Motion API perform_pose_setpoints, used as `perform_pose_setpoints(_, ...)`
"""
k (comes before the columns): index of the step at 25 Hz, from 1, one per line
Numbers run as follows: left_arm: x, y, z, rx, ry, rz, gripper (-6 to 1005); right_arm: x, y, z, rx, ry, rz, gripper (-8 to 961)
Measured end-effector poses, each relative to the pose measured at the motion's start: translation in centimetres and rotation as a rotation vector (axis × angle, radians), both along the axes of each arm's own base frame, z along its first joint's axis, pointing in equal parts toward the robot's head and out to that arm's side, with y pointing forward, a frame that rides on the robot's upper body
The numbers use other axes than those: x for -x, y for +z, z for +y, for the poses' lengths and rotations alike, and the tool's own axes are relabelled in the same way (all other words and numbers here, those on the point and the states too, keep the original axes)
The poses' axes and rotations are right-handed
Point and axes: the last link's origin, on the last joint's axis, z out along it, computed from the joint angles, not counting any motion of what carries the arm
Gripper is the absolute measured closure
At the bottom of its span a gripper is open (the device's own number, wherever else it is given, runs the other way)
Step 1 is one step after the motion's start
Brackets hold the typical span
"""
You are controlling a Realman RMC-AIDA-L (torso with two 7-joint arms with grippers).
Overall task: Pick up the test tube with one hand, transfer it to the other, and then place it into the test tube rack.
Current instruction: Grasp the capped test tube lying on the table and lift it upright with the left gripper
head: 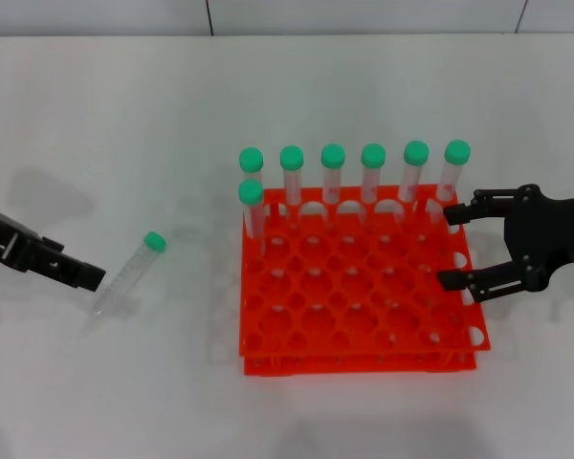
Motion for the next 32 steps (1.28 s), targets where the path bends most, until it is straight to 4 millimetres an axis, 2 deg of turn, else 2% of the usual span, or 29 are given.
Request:
perform_pose_setpoints(12, 0.5, -3.5, 1.4, 0.024, 0.070, 0.224, 163, 0.4, -0.6, -0.1, 0.003, 0.016, 0.006, 80)
perform_pose_setpoints(25, 0.7, -6.7, 1.9, 0.076, 0.106, 0.272, 172, 0.6, -1.0, -0.1, 0.014, 0.018, 0.002, 80)
perform_pose_setpoints(32, 0.6, -7.3, 1.9, 0.085, 0.105, 0.287, 192, 0.7, -1.0, 0.0, 0.019, 0.024, -0.002, 80)
